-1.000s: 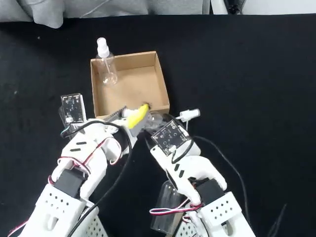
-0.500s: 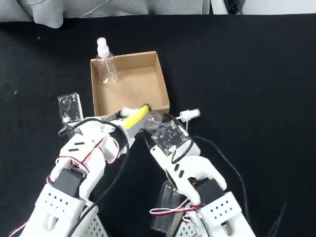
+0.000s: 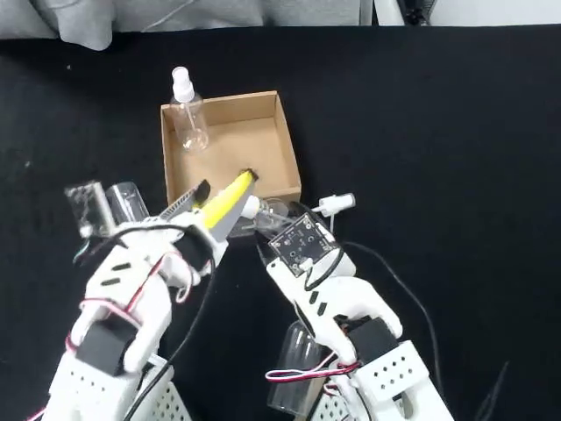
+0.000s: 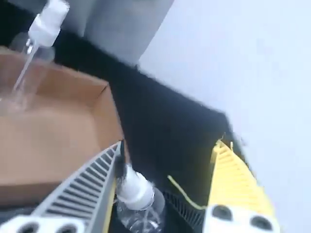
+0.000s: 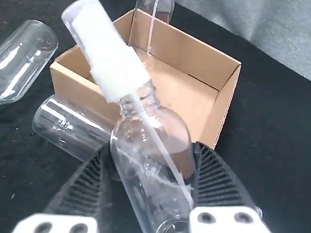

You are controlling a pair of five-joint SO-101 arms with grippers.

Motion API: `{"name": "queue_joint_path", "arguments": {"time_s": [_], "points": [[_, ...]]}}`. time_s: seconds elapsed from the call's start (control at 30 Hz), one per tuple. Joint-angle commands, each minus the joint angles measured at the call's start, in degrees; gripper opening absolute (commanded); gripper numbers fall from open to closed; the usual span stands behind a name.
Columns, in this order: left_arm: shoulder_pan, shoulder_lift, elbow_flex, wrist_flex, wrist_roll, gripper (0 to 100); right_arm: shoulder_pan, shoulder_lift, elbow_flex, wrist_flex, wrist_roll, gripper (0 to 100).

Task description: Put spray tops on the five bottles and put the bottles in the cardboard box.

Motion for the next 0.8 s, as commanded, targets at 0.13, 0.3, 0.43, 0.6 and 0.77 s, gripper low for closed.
{"name": "queue_joint_path", "arguments": {"time_s": [0.13,0.3,0.43,0.6,0.77], "points": [[-0.66,-14.95,3.91,0.35,0.53,27,-0.70,-1.45,-0.57,-2.02,-5.89,10.0],[-0.75,-14.07,3.82,0.35,0.53,27,-0.70,-1.45,-0.57,-2.02,-5.89,10.0],[-3.82,-14.07,3.82,0.00,0.62,27,-0.70,-1.45,-0.22,-3.60,-5.98,10.2],[-8.13,-14.07,3.21,-0.09,3.78,27,-0.79,-1.45,0.31,-5.27,-5.98,10.0],[-9.98,-14.07,3.03,-0.09,4.66,27,-0.88,-1.45,0.22,-5.98,-9.76,10.2]]}}
